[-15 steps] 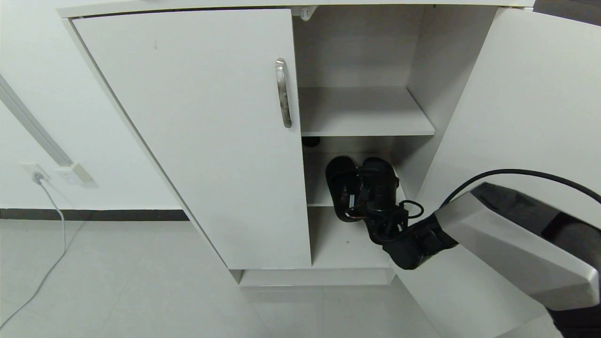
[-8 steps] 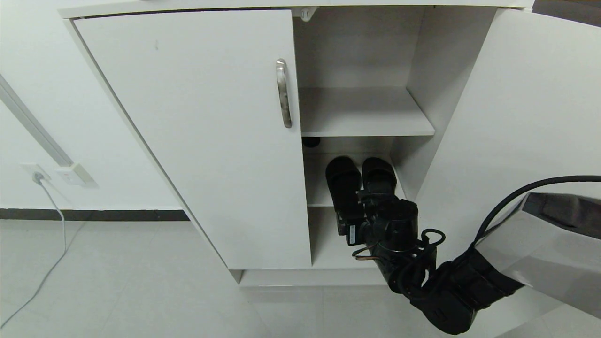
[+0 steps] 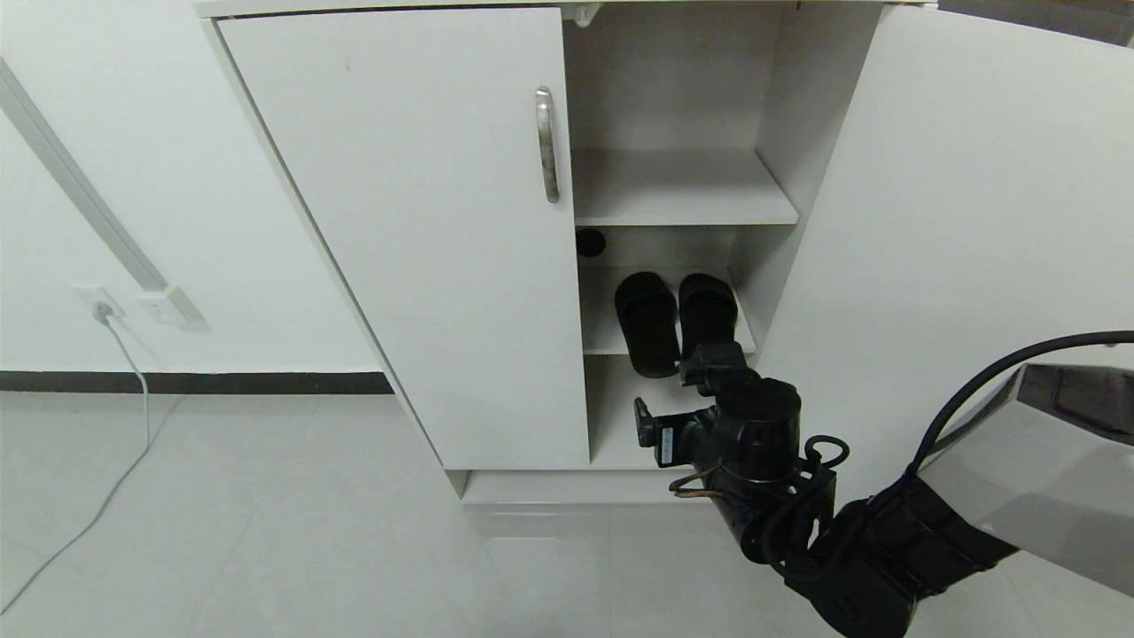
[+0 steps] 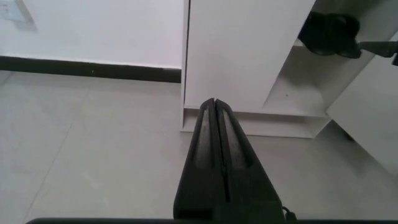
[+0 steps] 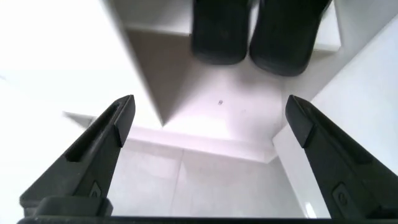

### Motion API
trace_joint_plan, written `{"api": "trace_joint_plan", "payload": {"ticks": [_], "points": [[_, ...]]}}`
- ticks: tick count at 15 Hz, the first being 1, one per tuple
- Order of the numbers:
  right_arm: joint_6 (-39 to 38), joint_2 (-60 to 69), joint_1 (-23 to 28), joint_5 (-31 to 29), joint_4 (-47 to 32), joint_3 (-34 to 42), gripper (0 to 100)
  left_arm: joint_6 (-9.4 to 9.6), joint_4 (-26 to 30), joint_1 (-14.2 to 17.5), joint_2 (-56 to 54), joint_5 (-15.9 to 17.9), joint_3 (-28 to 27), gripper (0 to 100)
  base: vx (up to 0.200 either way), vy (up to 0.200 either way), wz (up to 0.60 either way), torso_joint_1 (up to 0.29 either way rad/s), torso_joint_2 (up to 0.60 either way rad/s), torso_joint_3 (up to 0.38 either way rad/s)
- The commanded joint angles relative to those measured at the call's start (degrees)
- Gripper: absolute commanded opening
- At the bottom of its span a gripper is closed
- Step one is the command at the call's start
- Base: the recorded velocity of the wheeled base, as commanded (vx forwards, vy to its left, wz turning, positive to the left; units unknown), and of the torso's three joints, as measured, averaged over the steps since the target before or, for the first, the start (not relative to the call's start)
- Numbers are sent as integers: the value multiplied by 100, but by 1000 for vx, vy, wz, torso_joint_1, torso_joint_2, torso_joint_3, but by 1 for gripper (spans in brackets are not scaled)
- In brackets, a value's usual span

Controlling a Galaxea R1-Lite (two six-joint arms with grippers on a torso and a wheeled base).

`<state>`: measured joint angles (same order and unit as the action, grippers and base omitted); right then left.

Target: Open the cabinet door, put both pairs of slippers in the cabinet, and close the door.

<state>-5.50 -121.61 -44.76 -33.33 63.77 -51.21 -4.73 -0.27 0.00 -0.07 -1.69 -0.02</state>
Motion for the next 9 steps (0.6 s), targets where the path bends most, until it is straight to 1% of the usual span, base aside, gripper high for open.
{"api": "trace_joint_plan", "payload": {"ticks": [1,9], "points": [[14,-3,3,2,39,76,100,-2,0,0,7,-6,2,0,0,0,0,0,0,0],[14,-29,-32,2,48,94,100,-2,0,9,7,2,-6,0,0,0,0,0,0,0]]}}
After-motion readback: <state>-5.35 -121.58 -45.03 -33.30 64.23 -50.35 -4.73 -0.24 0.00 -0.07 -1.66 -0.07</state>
